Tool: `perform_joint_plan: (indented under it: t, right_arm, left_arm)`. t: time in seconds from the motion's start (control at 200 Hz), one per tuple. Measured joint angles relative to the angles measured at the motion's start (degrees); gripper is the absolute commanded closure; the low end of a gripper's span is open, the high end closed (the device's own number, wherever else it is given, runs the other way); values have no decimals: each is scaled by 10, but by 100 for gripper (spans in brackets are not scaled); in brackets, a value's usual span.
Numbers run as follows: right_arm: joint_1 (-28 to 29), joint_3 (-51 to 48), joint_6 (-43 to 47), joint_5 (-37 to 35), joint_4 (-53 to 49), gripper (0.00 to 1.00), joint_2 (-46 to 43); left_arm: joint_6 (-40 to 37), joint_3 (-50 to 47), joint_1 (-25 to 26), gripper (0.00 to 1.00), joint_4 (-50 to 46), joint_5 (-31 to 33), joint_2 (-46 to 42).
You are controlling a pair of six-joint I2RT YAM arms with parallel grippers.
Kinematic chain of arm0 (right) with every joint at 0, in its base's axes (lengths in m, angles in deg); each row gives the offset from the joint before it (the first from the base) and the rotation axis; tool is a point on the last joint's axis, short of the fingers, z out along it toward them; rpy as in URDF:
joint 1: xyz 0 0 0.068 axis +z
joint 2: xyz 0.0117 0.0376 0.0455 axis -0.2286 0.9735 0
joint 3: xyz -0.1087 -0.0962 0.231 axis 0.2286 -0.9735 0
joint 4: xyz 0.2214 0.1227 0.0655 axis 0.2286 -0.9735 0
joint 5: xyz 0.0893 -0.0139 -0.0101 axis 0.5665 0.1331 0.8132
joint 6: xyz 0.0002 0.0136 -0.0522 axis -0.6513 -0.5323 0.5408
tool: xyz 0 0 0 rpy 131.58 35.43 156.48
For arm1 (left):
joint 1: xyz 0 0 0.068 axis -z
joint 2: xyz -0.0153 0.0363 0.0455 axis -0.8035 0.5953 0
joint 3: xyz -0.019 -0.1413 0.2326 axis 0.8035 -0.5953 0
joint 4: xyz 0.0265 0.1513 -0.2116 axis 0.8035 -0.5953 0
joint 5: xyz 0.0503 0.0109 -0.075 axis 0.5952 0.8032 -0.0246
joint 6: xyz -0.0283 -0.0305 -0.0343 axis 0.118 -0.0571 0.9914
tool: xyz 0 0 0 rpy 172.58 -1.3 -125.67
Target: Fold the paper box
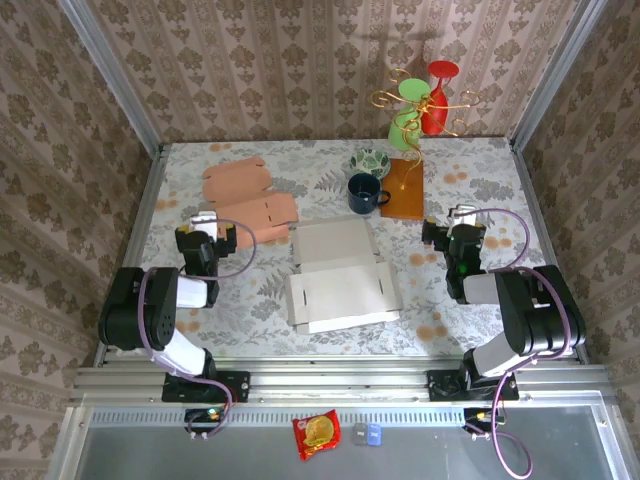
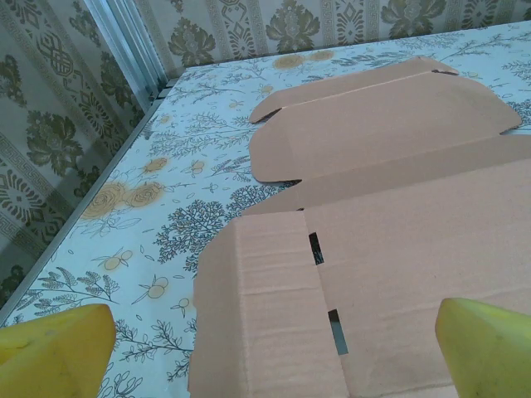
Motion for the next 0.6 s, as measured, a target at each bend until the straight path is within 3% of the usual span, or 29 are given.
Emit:
perform_joint_plan:
  t: [0.6]
  right_arm:
    - [0,-1,1,0,-3,0,-6]
  left_arm:
    - [-1,-4,3,0,4,7,-2]
